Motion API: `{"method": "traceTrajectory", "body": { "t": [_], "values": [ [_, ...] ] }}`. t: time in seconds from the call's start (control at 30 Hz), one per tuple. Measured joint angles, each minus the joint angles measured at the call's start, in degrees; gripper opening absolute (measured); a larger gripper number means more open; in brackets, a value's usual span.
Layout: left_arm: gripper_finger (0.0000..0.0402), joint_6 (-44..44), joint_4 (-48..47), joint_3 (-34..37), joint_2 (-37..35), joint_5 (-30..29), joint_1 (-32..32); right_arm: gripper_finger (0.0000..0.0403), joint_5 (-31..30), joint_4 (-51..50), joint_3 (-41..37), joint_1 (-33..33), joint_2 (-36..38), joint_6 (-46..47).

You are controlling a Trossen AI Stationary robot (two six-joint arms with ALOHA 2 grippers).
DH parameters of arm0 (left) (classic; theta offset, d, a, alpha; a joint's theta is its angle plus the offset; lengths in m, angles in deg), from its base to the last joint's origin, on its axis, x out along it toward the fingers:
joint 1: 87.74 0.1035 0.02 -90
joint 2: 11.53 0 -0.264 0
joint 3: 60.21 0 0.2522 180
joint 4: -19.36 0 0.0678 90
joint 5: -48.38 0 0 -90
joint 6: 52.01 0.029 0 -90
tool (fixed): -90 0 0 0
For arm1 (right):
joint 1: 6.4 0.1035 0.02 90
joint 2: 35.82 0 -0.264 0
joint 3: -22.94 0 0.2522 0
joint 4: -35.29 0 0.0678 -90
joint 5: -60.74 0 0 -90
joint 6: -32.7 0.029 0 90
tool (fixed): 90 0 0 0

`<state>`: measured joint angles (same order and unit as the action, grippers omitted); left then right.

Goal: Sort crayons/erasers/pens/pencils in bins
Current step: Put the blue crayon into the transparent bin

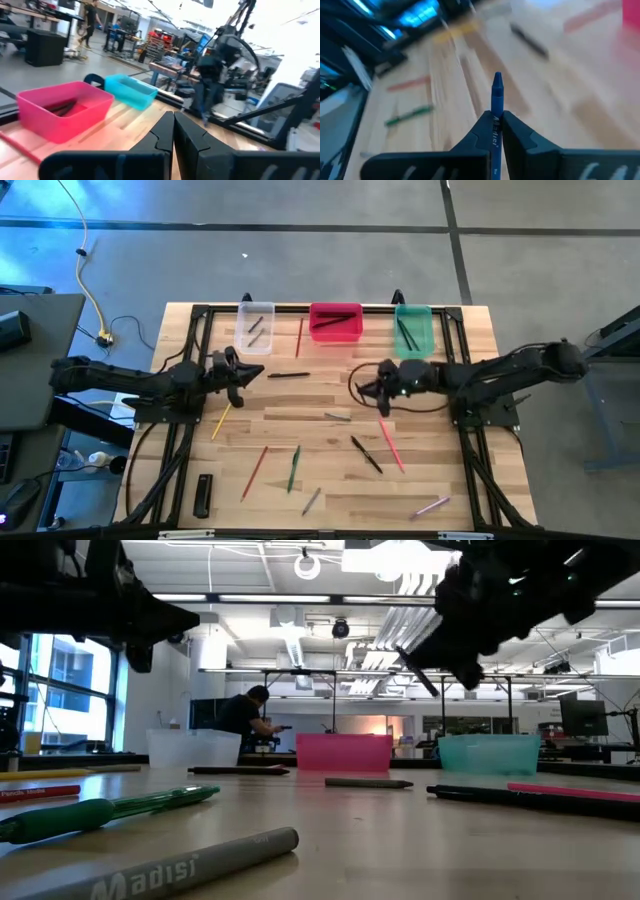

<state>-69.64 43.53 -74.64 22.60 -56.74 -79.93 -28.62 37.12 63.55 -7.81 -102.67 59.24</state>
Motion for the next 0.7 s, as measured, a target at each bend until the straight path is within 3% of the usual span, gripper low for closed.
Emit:
{"method": "traceTrajectory", "body": {
  "t": [0.13,0.3,0.53,0.7],
  "values": [
    [0.0000,-1.44,3.70,-0.05,4.41,2.48,0.89,0.0007,4.73,10.00,-1.34,-5.05,0.00,-7.14],
    [0.0000,-1.87,5.30,-3.10,11.06,2.70,0.92,0.0007,8.10,15.70,-1.44,-8.70,0.00,-13.53],
    [0.0000,-0.75,5.37,-11.01,21.76,7.91,0.89,0.0007,10.47,18.77,-1.44,-11.18,0.00,-16.24],
    [0.0000,0.79,7.73,-16.06,29.45,10.59,0.87,0.0007,13.06,26.18,-1.46,-11.34,-2.04,-16.38]
  ]
}}
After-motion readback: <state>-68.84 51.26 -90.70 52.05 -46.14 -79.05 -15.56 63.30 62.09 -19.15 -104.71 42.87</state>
